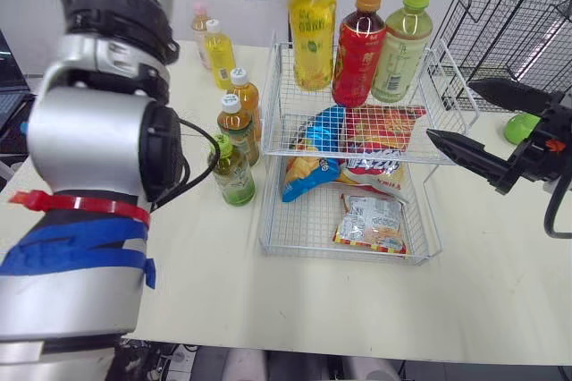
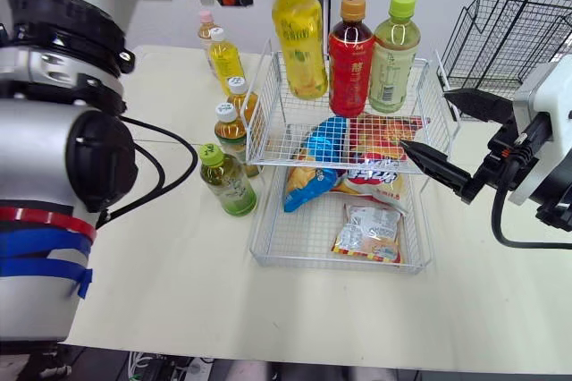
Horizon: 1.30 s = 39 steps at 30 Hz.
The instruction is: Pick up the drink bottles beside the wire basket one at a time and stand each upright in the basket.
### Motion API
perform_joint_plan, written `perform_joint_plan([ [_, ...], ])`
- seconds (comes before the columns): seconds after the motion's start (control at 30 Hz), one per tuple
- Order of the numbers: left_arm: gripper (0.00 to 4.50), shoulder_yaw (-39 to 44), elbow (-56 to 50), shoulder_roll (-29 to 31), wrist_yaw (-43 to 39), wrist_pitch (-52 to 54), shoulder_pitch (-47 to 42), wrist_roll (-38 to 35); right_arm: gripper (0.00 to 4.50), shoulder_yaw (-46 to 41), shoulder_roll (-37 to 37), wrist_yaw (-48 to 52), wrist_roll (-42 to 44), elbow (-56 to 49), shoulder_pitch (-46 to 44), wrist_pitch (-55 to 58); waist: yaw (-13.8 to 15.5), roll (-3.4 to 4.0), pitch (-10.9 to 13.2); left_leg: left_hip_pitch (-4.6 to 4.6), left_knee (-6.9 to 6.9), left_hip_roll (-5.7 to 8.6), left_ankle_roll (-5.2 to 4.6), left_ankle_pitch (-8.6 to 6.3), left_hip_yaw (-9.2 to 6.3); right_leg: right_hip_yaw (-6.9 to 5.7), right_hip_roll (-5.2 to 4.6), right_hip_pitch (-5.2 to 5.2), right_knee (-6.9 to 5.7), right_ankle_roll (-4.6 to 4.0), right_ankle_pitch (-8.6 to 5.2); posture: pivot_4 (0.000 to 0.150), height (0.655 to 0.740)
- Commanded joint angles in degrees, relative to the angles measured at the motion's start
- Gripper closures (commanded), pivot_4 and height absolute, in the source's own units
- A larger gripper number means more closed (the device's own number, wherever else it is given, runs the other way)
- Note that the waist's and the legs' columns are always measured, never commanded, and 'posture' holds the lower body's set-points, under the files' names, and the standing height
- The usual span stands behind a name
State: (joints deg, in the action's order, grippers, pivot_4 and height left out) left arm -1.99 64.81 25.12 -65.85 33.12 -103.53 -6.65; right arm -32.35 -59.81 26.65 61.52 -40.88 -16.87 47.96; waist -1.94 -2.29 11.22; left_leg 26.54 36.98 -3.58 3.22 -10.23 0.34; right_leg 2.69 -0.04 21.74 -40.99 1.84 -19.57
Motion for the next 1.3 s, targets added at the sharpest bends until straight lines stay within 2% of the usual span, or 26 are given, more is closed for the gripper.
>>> perform_joint_plan([
  [0.03,3.14,0.8,-0.9,-0.8,0.6,-3.4,-1.5,0.2,0.00,-2.2,-0.9,-1.0,0.0,-0.7,-0.2,-0.7,0.1,0.00,0.0,0.00,0.00,0.01,0.00,0.00,0.00,0.01,0.00,0.00,0.01,0.00,0.00,0.150,0.7400],
  [0.2,3.14,0.0,-0.5,-1.3,-1.4,-4.0,-1.0,1.3,0.00,-2.3,-1.2,-1.3,0.3,-0.7,-0.2,-0.6,0.1,0.01,0.0,0.04,0.00,0.02,0.00,0.00,-0.02,-0.01,0.00,0.01,0.01,0.00,0.00,0.150,0.7400],
  [0.27,2.39,0.2,-0.4,-1.3,-1.1,-4.6,-1.2,1.6,0.00,-2.5,-1.2,-1.4,0.4,-0.7,0.0,-0.5,0.1,0.01,0.0,0.03,0.01,0.03,0.00,0.00,-0.01,0.00,-0.01,0.00,0.00,0.00,0.00,0.150,0.7400],
  [0.53,0.03,1.4,-2.0,1.7,-3.1,-3.7,-2.7,0.9,0.00,-3.2,-1.5,-1.2,0.7,-0.7,0.4,-0.6,0.0,0.01,0.0,0.02,0.01,0.02,0.00,0.01,-0.02,0.00,0.00,-0.01,-0.01,0.00,0.00,0.150,0.7400],
  [0.7,0.03,3.1,-7.2,8.5,-5.7,1.5,-2.7,-0.9,0.00,-3.4,-1.9,-0.2,0.4,0.5,-0.2,-1.1,-0.1,0.02,0.0,0.00,0.00,0.00,0.00,0.01,-0.02,0.00,0.01,0.00,-0.03,0.00,0.00,0.150,0.7400],
  [0.87,0.03,3.8,-20.0,16.4,-7.4,7.3,5.2,-2.2,0.00,-3.6,-2.2,2.4,-0.7,1.5,0.7,-1.7,-0.1,0.15,-0.1,-0.07,0.00,-0.02,0.01,0.02,-0.04,-0.02,0.01,-0.06,-0.04,0.00,0.00,0.150,0.7400],
  [1.03,0.03,11.3,-42.7,24.7,-3.3,11.2,25.4,-6.3,0.00,-1.6,-2.5,6.4,-2.7,3.7,0.4,-3.3,-0.3,0.24,-0.1,-0.63,-0.03,-0.09,0.01,0.02,0.04,0.04,-0.03,-0.52,-0.06,-0.01,-0.01,0.150,0.7400],
  [1.17,0.03,18.7,-56.5,26.6,1.8,11.9,41.5,-9.4,0.00,2.2,-2.4,9.6,-5.4,6.3,-2.3,-6.0,0.0,0.23,-0.1,-0.67,0.04,-0.09,0.08,0.07,-0.01,0.01,-0.06,-0.57,-0.15,-0.02,0.00,0.150,0.7400],
  [1.3,0.03,24.6,-64.5,27.0,4.9,10.4,55.3,-11.8,0.00,6.2,-2.0,13.0,-7.9,8.3,-4.8,-8.5,0.1,0.23,-0.1,-0.67,0.04,-0.08,0.08,0.08,-0.04,-0.03,-0.07,-0.58,-0.14,-0.02,0.00,0.150,0.7400],
])
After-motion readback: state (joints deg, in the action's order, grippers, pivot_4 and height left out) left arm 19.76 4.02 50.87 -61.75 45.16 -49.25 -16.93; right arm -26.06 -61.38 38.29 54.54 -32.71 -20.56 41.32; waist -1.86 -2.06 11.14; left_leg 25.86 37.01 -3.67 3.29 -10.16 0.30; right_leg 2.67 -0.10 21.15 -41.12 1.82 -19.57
